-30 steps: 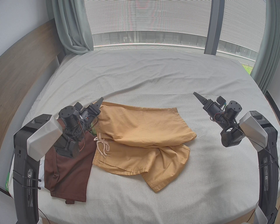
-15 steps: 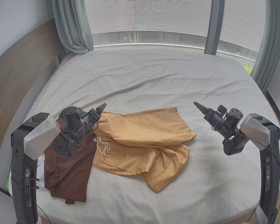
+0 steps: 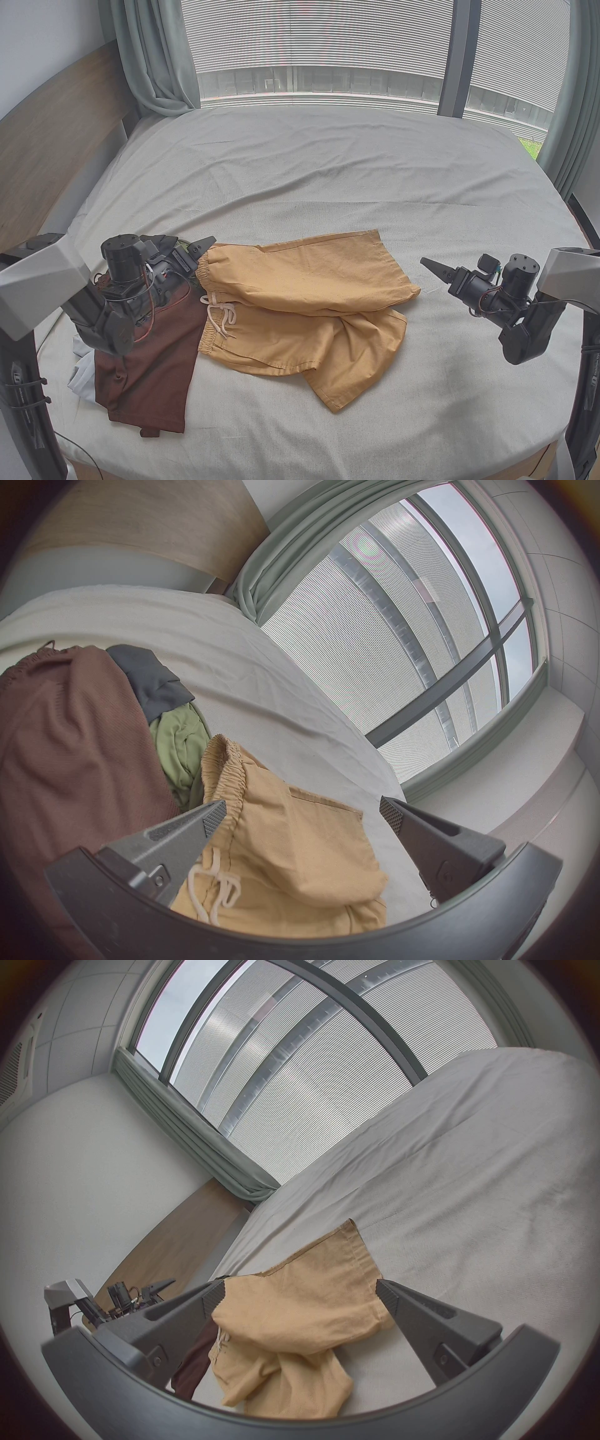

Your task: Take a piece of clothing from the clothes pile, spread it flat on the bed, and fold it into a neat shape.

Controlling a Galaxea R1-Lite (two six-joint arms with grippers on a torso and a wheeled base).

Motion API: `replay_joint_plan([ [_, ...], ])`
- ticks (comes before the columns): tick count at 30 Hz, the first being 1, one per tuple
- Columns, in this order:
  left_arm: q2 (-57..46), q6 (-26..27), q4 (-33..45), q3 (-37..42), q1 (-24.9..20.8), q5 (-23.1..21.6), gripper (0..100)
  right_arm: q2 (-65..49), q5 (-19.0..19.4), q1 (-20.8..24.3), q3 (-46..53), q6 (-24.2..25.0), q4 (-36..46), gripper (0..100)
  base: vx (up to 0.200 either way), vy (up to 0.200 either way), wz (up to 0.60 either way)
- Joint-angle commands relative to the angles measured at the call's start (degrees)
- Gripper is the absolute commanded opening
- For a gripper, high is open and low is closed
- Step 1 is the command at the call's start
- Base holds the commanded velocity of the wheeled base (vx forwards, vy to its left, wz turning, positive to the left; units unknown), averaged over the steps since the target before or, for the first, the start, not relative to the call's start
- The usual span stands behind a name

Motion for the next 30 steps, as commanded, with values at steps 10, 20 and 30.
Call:
replay_joint_plan([
  [10,-12.3,4.2,-11.0,21.5,0.8,-6.4,100,-9.0,0.1,3.7,17.4,-8.3,0.0,100,0.0,0.0,0.0],
  [20,-7.5,12.6,-17.8,25.4,1.0,-7.7,100,-4.0,0.1,3.7,17.3,-8.6,-0.1,100,0.0,0.0,0.0],
  [30,-4.1,19.3,-20.5,26.3,1.8,-8.0,100,3.3,-0.1,5.7,15.7,-8.3,-0.1,100,0.0,0.0,0.0],
])
